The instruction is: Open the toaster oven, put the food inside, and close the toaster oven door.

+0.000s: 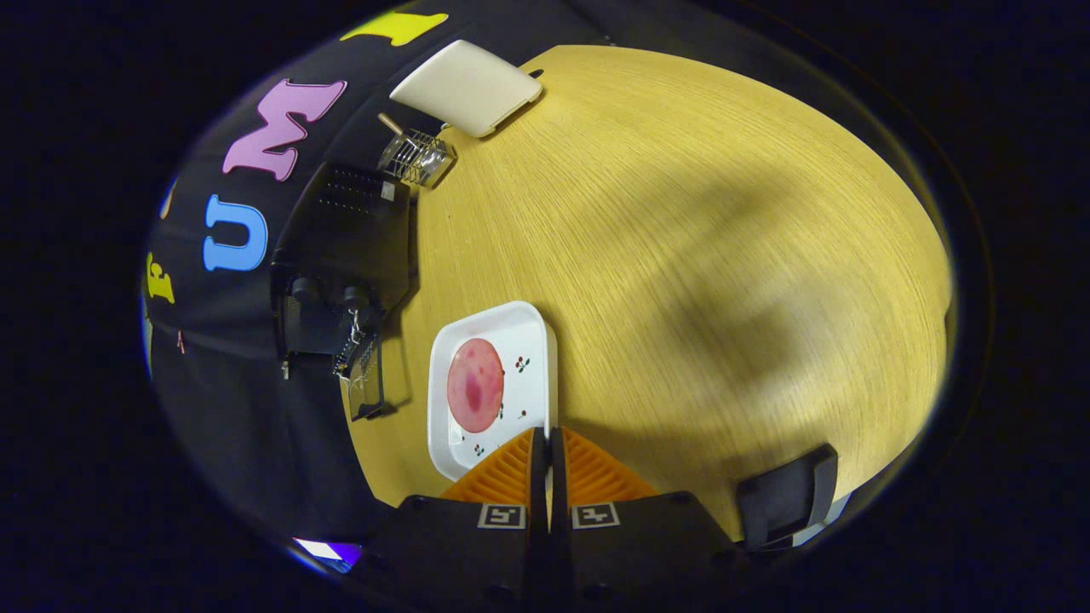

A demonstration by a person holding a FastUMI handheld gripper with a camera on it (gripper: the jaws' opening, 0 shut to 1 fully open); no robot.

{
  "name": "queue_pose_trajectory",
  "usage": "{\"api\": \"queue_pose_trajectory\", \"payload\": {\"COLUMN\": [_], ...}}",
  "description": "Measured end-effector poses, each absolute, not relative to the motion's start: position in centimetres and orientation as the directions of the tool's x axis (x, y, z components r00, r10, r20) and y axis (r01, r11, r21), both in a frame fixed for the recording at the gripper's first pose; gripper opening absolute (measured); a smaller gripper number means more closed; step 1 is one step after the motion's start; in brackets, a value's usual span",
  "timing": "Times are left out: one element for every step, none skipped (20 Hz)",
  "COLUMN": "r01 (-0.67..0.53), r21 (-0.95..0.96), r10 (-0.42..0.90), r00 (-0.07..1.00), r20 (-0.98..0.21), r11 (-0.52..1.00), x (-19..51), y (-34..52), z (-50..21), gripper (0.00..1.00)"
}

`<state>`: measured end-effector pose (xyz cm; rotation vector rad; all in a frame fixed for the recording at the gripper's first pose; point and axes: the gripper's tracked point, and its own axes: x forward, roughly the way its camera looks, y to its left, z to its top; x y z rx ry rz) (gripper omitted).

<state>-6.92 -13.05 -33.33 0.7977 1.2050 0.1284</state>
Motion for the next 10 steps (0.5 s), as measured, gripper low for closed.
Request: {"api": "queue_pose_trajectory", "payload": {"r01": [0.33,0.349,0.371,0.393,0.411,0.424,0.435,0.443,0.446,0.447], "r21": [0.619,0.627,0.636,0.644,0.655,0.664,0.671,0.675,0.679,0.684], "r10": [0.492,0.489,0.486,0.484,0.483,0.484,0.48,0.474,0.468,0.463], "r00": [0.395,0.408,0.424,0.437,0.45,0.462,0.475,0.486,0.499,0.51], "r20": [-0.776,-0.771,-0.764,-0.759,-0.751,-0.743,-0.738,-0.734,-0.729,-0.725], "r11": [0.713,0.697,0.677,0.656,0.634,0.616,0.601,0.591,0.583,0.577], "x": [-7.1,-7.1,-7.1,-7.3,-7.6,-7.9,-8.1,-8.5,-8.7,-9.0], "y": [-12.9,-12.8,-12.8,-12.7,-12.5,-12.1,-11.7,-11.5,-11.1,-10.6], "z": [-33.0,-32.8,-32.5,-32.2,-31.5,-31.0,-30.6,-30.3,-29.8,-29.2], "gripper": [0.05,0.05,0.05,0.05,0.05,0.05,0.05,0.05,0.05,0.05]}}
